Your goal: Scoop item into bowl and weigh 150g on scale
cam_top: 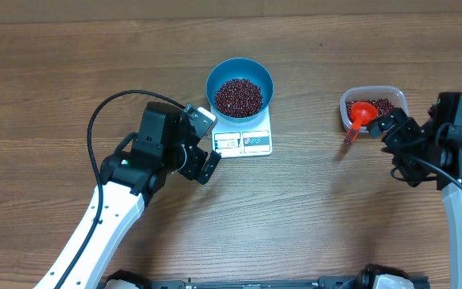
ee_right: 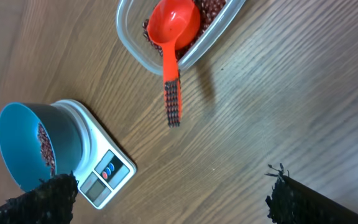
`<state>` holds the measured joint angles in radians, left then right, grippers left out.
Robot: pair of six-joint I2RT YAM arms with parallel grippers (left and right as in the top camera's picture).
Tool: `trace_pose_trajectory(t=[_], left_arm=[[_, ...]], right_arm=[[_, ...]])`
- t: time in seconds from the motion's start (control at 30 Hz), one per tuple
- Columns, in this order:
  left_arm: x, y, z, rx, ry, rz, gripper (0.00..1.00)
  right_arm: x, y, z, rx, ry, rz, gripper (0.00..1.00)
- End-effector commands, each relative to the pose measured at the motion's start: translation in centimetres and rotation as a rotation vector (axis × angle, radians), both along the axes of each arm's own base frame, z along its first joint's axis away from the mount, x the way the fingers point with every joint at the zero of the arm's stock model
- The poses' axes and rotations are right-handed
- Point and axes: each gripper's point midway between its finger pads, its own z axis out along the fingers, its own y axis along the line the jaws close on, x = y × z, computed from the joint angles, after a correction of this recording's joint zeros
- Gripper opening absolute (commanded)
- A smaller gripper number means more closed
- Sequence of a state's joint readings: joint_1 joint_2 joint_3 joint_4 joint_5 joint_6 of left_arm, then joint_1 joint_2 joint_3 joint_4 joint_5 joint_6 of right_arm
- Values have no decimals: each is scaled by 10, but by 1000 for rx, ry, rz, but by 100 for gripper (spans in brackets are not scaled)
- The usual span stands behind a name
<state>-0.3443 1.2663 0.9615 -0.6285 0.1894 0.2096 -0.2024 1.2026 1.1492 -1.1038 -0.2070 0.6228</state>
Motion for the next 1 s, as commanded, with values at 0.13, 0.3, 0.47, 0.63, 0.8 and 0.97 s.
trace_pose_trajectory(t=[0.13,0.3,0.47,0.63,0.8,0.97], left_arm=[[1,2,-3,2,10,16,100],[1,2,-3,2,10,16,100],[1,2,-3,2,10,16,100],[1,2,-3,2,10,16,99],[1,2,-3,2,10,16,100],[1,2,-3,2,10,16,100]], right_arm=[[1,5,-21,45,2,-12,100],[1,9,-39,61,3,2,99],[8,18,-45,109,-37,33,97],[17,26,-45,128,-88,69,96],[18,34,-52,142,-89,78,93],[20,29,-59,142,-60,25,89]])
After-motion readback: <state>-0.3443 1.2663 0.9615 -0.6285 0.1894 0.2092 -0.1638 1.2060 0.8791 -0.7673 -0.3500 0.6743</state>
